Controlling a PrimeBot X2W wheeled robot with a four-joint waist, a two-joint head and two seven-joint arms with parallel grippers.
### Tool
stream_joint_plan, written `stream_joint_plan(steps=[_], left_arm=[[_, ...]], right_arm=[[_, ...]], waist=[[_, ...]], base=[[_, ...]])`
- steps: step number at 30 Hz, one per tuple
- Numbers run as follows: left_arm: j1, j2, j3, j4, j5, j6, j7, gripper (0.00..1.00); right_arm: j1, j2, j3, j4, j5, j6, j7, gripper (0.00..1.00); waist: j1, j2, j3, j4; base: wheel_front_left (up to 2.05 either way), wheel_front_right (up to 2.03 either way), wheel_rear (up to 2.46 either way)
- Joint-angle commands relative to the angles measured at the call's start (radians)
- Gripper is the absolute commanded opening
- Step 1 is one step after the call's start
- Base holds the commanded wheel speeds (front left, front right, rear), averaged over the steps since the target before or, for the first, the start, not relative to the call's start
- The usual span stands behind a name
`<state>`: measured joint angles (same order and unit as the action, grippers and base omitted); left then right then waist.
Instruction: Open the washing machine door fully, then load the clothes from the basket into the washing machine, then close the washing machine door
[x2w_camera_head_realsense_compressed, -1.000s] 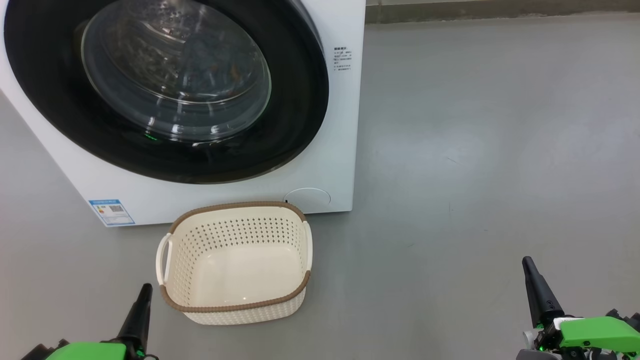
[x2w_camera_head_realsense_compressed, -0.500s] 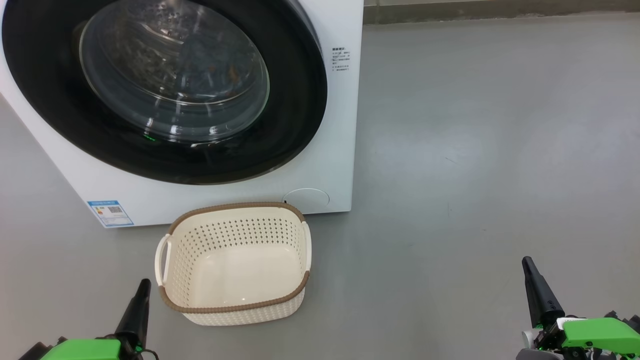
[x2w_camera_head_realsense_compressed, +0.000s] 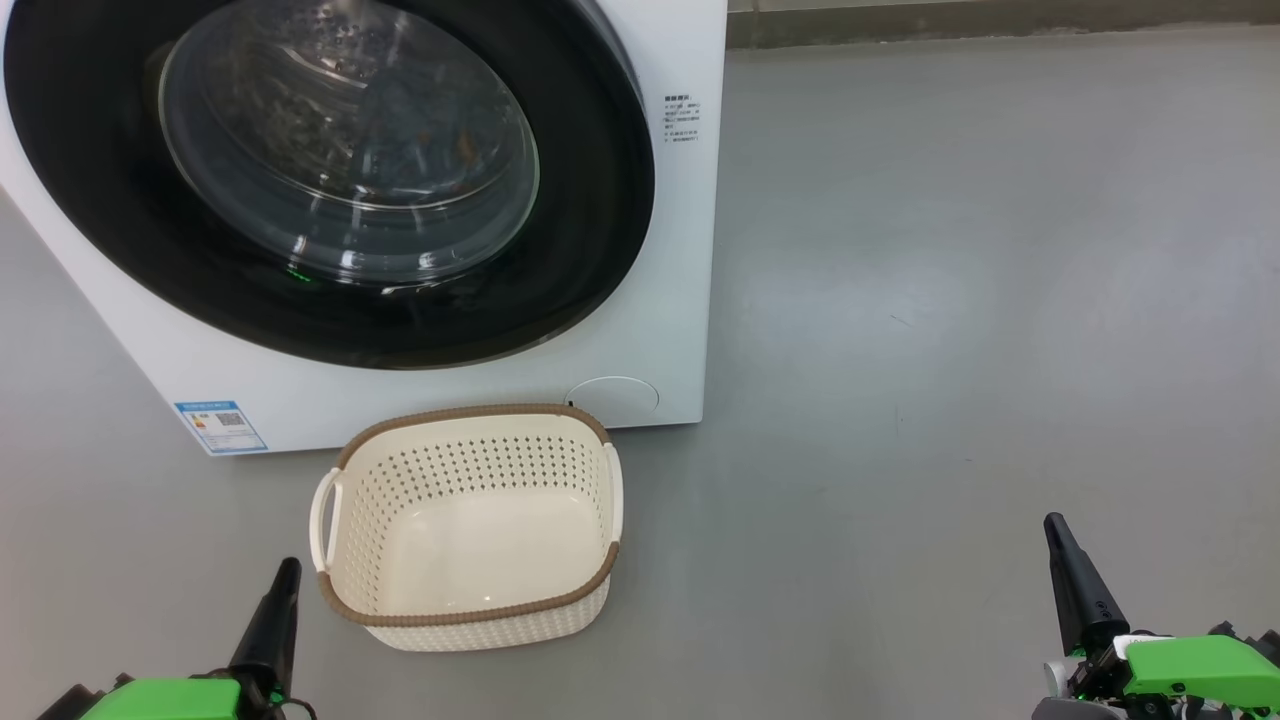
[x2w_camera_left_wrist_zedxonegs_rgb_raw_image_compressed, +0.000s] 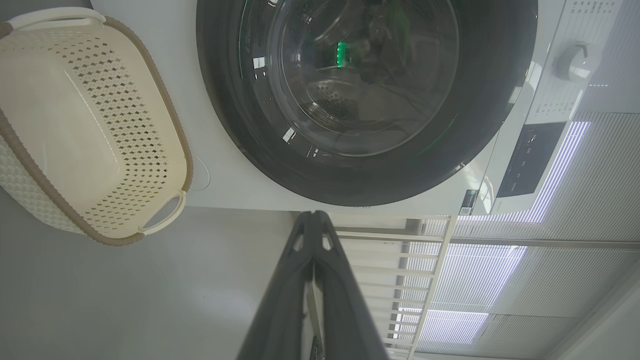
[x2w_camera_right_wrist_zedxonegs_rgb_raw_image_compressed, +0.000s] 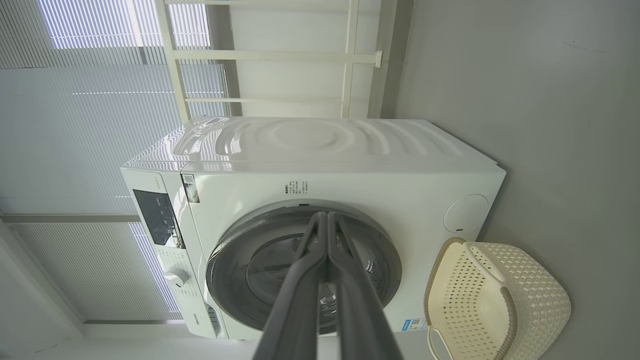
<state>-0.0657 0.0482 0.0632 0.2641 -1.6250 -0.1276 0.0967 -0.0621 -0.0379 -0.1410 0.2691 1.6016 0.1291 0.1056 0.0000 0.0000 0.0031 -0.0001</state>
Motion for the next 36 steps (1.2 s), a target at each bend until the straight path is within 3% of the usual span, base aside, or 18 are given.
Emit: stream_joint_plan(steps=[1,36], left_arm=[[-0.041,0.014,0.035,-0.019,0.003,-0.003,0.004,0.00],[-0.041,0.009,0.041,-0.019,0.009,-0.003,0.009,0.00]], right_arm=[[-0.046,-0.012,0.027,-0.024,0.007,0.002,0.008,0.00],[-0.046,-0.012,0.027,-0.024,0.007,0.002,0.008,0.00]], waist=[[0.0000,0.0000,0.000,0.000],[0.0000,0.0000,0.000,0.000]], base=[[0.00,0.00,0.00],[0.00,0.00,0.00]])
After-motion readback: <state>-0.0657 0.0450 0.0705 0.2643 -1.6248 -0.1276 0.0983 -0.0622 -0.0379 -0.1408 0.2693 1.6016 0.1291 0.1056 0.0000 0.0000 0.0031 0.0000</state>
